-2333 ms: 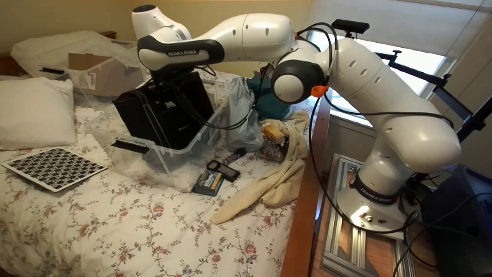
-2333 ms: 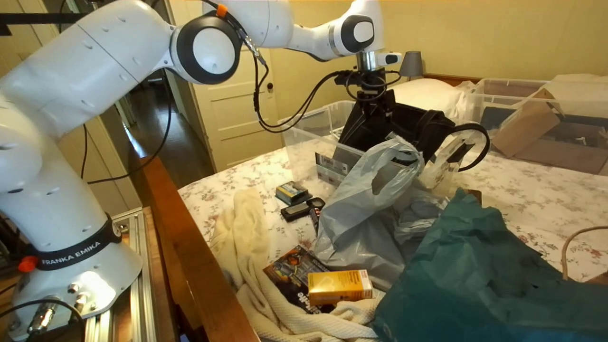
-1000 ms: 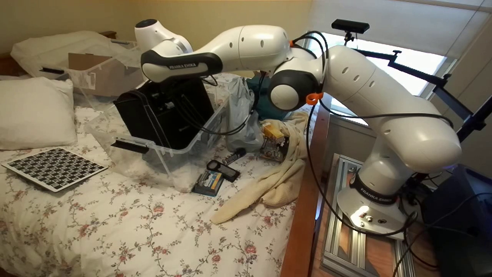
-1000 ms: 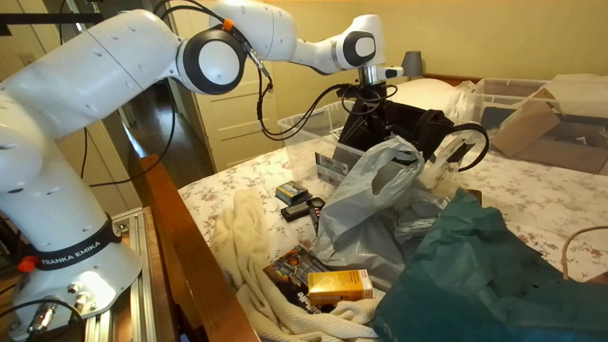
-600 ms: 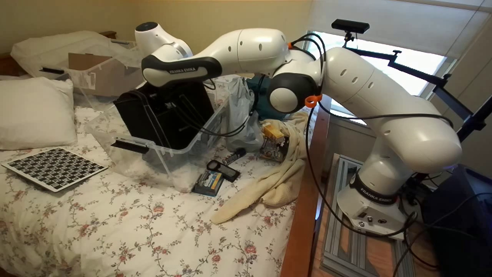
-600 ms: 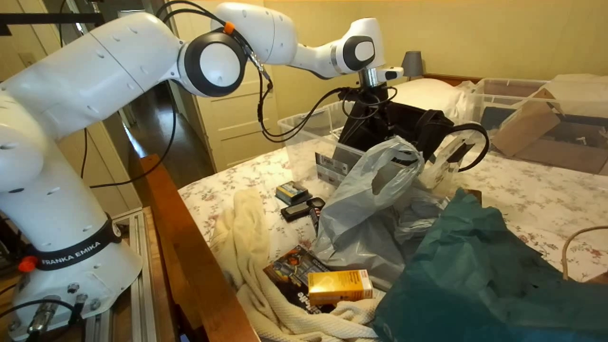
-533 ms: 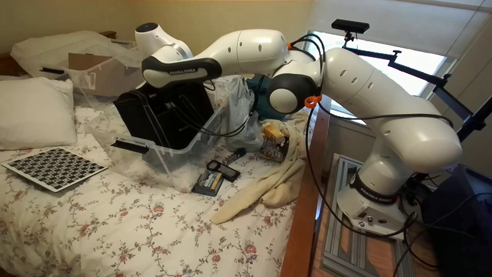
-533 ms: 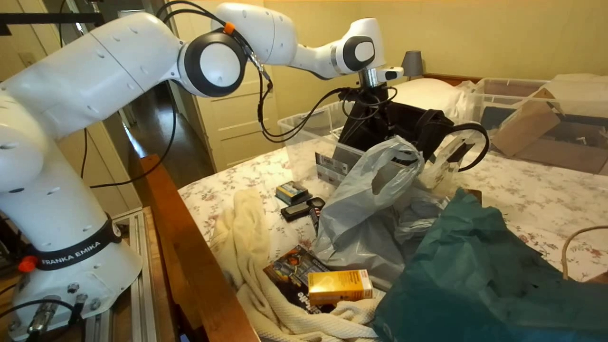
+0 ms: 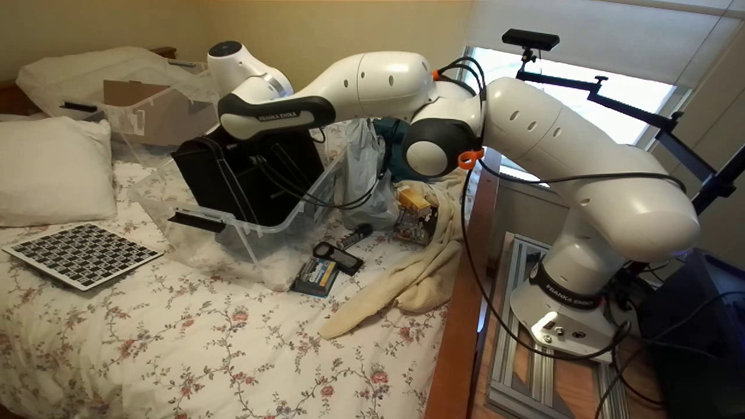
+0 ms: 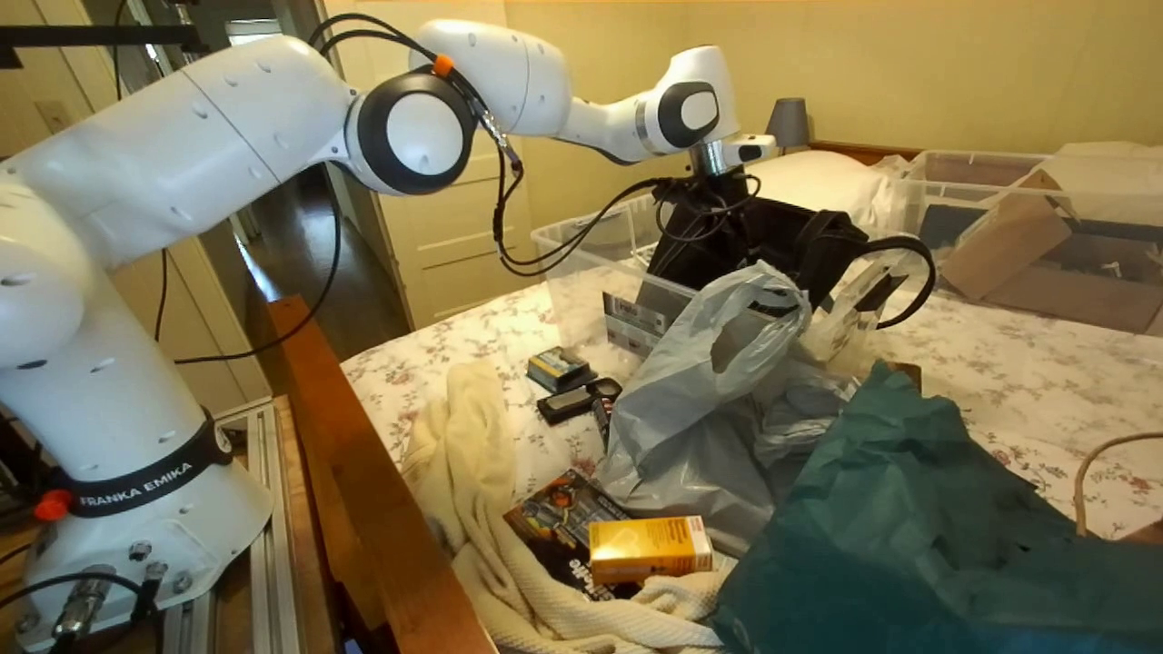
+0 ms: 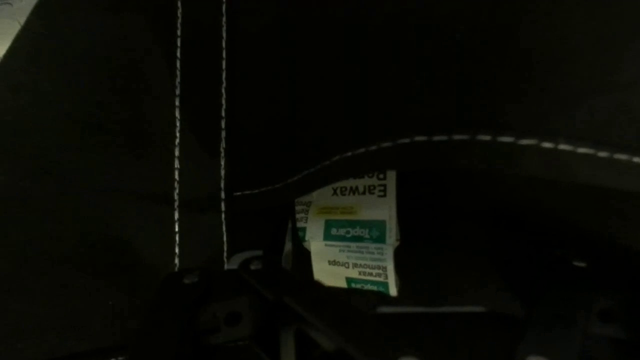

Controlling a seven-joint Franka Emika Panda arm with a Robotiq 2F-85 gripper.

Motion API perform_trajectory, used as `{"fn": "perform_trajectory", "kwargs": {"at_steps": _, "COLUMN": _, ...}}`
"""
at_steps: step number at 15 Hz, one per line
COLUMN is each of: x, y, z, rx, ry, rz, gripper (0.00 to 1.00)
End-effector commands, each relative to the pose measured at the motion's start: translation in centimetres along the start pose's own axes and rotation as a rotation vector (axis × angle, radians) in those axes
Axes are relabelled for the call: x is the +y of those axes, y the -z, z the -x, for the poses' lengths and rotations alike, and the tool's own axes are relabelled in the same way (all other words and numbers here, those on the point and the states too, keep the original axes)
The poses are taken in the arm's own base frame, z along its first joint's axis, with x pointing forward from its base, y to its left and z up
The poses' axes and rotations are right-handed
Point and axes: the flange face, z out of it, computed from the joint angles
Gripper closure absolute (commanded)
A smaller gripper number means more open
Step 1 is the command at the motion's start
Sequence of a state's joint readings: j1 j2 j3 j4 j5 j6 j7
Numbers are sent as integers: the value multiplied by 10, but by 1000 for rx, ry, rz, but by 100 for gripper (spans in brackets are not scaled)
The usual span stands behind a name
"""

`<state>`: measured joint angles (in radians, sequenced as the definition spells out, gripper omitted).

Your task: Remove the white box from the front small pocket of the black bag and put it in the big pocket

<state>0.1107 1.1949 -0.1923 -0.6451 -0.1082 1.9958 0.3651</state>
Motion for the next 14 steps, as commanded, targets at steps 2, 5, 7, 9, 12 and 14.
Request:
{"fn": "perform_trajectory", "kwargs": {"at_steps": 2, "x": -4, "y": -5, "z": -2, "rx": 38, "ry": -39, "rz": 31, "gripper": 8}}
{"fn": "perform_trajectory", "kwargs": {"at_steps": 5, "x": -5, "y": -7, "z": -1, "rx": 40, "ry": -46, "rz": 46, "gripper": 43}}
{"fn": "perform_trajectory", "kwargs": {"at_steps": 7, "x": -9, "y": -8, "z": 0, "rx": 47, "ry": -41, "rz": 60, "gripper": 56}}
{"fn": "perform_trajectory", "kwargs": {"at_steps": 9, "x": -11, "y": -10, "z": 1, "rx": 49, "ry": -33, "rz": 62, "gripper": 70}}
{"fn": "perform_trajectory", "kwargs": {"at_steps": 12, "x": -13, "y": -9, "z": 1, "rx": 51, "ry": -29, "rz": 58, "gripper": 91}}
{"fn": "perform_trajectory", "kwargs": {"at_steps": 14, "x": -13, "y": -8, "z": 1, "rx": 55, "ry": -30, "rz": 57, "gripper": 99}}
